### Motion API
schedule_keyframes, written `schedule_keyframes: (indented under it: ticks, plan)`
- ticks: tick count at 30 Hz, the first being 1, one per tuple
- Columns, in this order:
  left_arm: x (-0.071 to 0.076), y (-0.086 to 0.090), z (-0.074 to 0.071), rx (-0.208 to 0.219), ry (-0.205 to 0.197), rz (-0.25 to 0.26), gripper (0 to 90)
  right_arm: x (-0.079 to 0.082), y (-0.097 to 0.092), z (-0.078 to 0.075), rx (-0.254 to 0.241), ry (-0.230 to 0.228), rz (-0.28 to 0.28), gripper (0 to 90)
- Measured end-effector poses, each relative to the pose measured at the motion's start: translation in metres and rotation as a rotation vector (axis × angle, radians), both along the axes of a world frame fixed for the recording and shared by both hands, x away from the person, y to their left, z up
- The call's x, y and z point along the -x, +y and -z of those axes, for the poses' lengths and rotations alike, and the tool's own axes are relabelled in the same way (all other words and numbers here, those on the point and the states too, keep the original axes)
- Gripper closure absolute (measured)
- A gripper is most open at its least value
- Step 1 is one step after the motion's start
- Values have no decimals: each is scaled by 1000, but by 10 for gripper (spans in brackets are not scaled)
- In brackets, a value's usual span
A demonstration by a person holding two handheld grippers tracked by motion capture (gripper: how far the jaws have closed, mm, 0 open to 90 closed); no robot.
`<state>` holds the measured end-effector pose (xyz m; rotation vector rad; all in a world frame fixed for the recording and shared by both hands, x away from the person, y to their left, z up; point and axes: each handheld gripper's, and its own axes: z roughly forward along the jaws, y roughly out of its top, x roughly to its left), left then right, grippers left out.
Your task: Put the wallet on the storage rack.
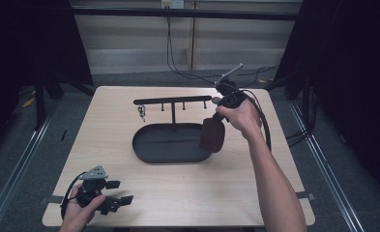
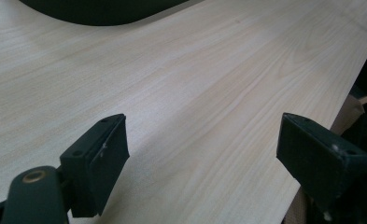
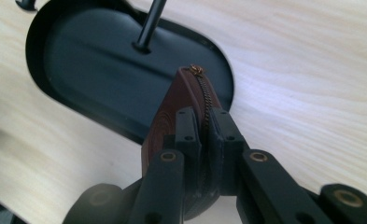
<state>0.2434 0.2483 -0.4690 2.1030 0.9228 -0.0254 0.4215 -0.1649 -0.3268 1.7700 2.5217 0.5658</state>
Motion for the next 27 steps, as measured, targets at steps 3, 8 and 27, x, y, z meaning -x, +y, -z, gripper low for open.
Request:
schedule_keyframes:
  ticks: [3, 8, 27]
  plan:
    - [0, 0, 0, -2, -2, 2, 165, -2, 2, 8, -25, -15, 12, 832]
    - [0, 0, 0, -4, -2, 4, 165, -4, 1, 13, -48, -49, 43, 834]
    - [0, 1, 0, -9, -3, -1, 165, -16, 3, 61, -182, -69, 105, 835]
